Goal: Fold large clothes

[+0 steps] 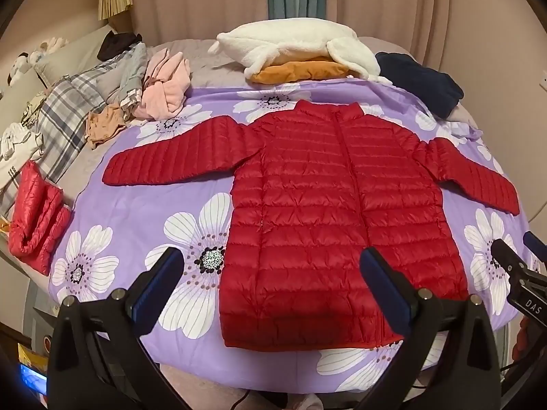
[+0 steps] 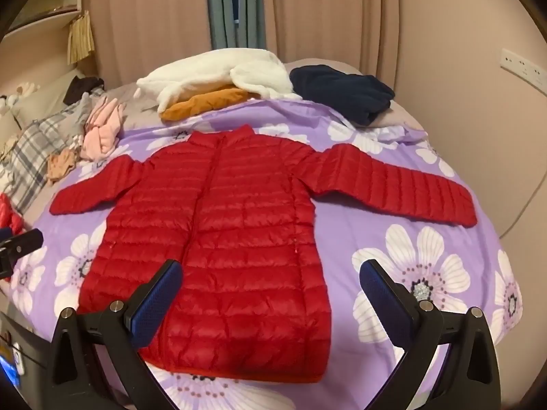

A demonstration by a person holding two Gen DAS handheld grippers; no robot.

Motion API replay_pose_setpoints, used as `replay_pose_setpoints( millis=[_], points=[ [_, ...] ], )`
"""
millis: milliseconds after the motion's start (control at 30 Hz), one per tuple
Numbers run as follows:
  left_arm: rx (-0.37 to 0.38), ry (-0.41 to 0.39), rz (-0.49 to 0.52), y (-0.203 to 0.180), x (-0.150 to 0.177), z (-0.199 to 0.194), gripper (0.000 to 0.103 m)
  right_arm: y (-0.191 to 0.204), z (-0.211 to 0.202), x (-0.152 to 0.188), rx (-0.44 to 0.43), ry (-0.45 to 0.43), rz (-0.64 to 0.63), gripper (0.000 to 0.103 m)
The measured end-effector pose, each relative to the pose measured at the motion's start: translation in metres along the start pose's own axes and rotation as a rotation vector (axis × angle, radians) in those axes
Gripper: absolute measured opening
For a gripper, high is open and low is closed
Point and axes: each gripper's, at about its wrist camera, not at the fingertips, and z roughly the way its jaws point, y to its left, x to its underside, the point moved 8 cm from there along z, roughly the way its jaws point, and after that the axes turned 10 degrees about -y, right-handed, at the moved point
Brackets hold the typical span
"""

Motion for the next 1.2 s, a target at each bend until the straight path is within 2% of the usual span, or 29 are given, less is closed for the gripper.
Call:
replay_pose_setpoints(
  millis=[1200],
  points=[
    [0.012,-0.001,-0.001,0.0001,-0.0018,0.001,0.103,0.0028,0.001,-0.0013,-0.004,-0.006,-0.015,0.102]
  ],
)
